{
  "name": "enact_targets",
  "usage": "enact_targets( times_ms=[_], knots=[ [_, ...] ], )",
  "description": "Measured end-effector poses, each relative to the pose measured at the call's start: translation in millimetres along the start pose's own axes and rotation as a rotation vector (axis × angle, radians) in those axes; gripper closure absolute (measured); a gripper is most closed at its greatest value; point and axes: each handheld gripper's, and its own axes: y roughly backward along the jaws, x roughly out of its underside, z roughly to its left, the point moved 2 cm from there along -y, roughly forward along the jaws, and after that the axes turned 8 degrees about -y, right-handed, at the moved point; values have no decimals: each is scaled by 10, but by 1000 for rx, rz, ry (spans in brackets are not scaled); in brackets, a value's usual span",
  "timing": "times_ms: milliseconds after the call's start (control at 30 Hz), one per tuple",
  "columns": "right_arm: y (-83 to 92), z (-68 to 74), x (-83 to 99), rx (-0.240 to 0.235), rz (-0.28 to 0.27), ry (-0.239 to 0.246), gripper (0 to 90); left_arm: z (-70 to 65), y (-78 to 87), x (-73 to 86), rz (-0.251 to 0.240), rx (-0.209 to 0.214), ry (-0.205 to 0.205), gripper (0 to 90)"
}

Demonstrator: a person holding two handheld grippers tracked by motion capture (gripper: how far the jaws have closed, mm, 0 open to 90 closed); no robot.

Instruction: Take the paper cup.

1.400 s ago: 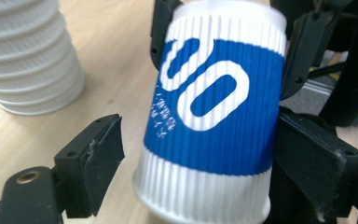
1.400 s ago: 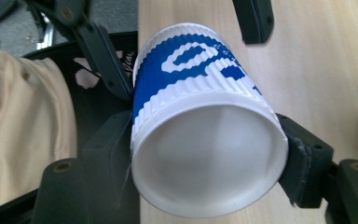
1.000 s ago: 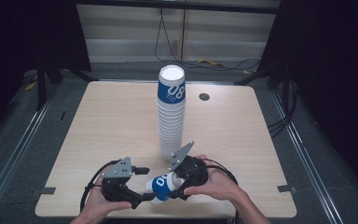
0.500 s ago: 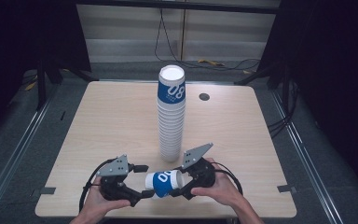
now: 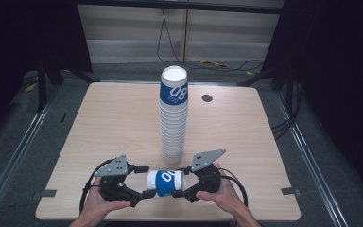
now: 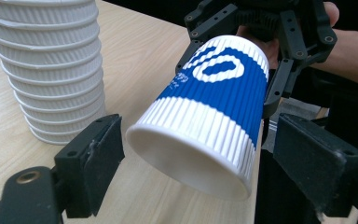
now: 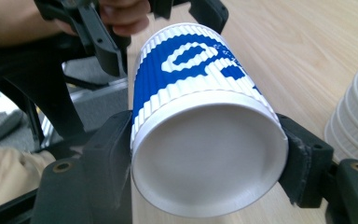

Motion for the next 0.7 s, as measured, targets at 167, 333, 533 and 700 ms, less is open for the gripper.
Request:
enact_targets(
  times_ms=[167,333,533,700],
  knots=[
    [19,-15,25,-33,-73,-28,286,0,9,-7,-10,2,3,157],
    [17,-40,77,-49,-93,-50,287,11,19,-13,-25,4,9,156],
    [28,-33,74,-59,-135,-43,286,-4,5,-16,-37,14,15,155],
    [26,-36,87,-70,-158,-51,287,-1,12,-25,-57,16,15,155]
  ],
)
